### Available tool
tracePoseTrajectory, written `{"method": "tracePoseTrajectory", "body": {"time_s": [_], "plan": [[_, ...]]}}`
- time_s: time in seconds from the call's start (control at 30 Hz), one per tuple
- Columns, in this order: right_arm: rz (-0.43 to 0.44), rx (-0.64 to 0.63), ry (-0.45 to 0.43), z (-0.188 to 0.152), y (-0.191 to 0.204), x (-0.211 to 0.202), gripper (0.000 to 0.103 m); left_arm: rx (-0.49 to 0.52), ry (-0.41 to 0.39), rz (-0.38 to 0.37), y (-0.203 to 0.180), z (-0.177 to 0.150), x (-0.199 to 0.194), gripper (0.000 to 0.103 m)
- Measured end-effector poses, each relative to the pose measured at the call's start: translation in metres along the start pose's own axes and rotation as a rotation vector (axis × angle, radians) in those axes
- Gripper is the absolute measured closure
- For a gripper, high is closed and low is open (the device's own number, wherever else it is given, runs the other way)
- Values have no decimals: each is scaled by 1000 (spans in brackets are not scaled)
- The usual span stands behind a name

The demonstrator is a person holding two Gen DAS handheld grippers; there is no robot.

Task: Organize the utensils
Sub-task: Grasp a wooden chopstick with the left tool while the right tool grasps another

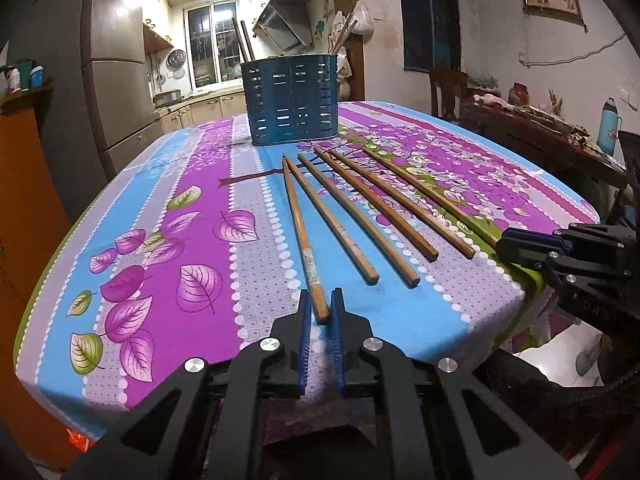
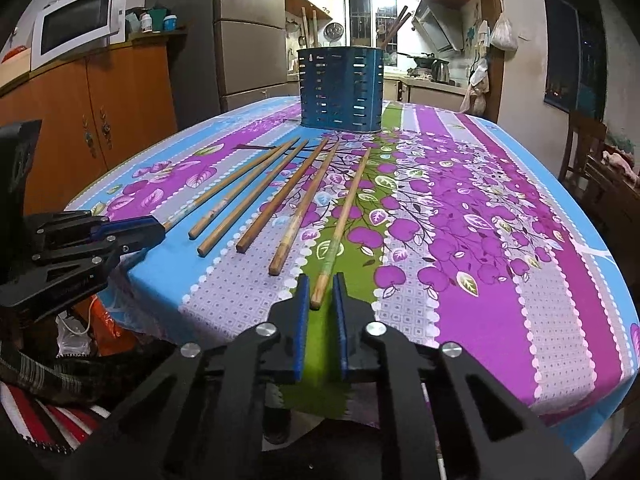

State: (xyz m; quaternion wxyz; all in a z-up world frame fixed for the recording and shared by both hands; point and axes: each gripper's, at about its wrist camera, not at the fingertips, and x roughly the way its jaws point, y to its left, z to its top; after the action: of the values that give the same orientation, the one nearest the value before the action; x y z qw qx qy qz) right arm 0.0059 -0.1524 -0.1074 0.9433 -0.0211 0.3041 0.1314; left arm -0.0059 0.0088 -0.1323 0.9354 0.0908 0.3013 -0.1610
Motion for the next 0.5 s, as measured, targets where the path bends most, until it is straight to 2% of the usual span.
{"method": "tracePoseTrajectory", "body": {"time_s": [0.33,0.5], "plan": [[-15,-3,-9,0,1,-2,98,3,-4,20,0,-1,-1,94],[-42,-26,-53,7,0,-13,98,-24,-28,47,10,4,-5,95]]}}
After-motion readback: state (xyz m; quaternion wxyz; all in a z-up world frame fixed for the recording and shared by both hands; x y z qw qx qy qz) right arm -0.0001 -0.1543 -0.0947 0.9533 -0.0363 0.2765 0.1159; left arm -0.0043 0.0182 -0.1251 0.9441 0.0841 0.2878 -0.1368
